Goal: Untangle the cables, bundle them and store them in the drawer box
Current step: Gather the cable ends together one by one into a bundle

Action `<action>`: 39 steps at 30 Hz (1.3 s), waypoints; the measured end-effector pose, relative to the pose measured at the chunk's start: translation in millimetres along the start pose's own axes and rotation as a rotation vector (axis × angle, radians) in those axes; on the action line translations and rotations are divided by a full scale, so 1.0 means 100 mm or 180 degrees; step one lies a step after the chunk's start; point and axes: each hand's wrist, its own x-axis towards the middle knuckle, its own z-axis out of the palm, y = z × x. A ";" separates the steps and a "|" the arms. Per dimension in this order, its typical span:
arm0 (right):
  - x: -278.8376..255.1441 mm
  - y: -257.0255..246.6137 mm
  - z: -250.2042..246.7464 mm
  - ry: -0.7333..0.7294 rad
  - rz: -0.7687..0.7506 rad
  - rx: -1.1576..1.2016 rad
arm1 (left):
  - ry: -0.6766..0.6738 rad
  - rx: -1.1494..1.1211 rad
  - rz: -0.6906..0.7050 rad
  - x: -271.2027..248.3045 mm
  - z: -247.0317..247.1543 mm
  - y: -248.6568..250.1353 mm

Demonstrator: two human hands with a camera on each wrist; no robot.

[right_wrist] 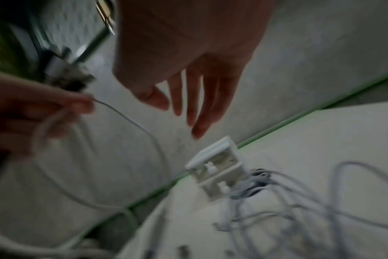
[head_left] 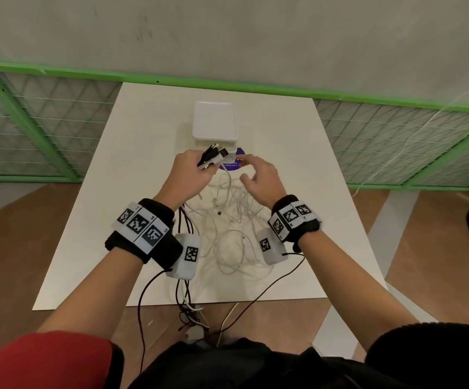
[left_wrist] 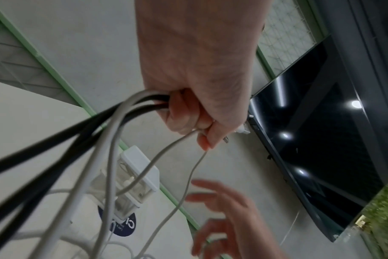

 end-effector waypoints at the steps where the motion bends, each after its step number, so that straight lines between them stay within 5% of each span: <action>1: -0.02 -0.12 0.02 -0.0196 -0.0129 0.0399 | -0.0050 -0.0045 0.0034 -0.01 0.01 0.05; 7: -0.36 -0.30 0.07 -0.0328 -0.0287 0.1041 | 0.0413 -0.0568 0.0345 -0.08 -0.04 0.20; 10: -0.80 -0.15 0.14 -0.1095 -0.0178 0.0893 | 0.0870 -0.1235 0.0237 -0.08 -0.13 0.24; 15: -1.32 0.05 0.37 -0.2652 0.0136 0.0138 | 0.0879 -0.1470 0.0445 -0.17 -0.14 0.47; 22: -1.65 0.16 0.40 -0.3692 0.0510 -0.1200 | 0.0866 -0.1592 0.0554 -0.27 -0.19 0.64; 26: -1.31 0.02 -0.07 -0.3035 0.1000 -0.0698 | 0.0470 -0.1586 0.0468 -0.46 -0.02 0.74; 29: -1.13 -0.31 -0.43 -0.1869 0.0495 0.0491 | 0.0191 -0.1737 0.0403 -0.58 0.18 0.76; 31: -1.12 -0.55 -0.39 -0.1563 0.0065 0.0894 | 0.0043 -0.1829 0.0373 -0.64 0.29 0.76; 35: -1.22 -0.71 0.01 -0.1262 0.0078 0.1047 | 0.0088 -0.1542 0.0284 -0.69 0.42 0.64; 39: -1.39 -0.58 0.18 -0.1924 0.0237 0.0940 | -0.0343 -0.0888 -0.0489 -0.65 0.48 0.30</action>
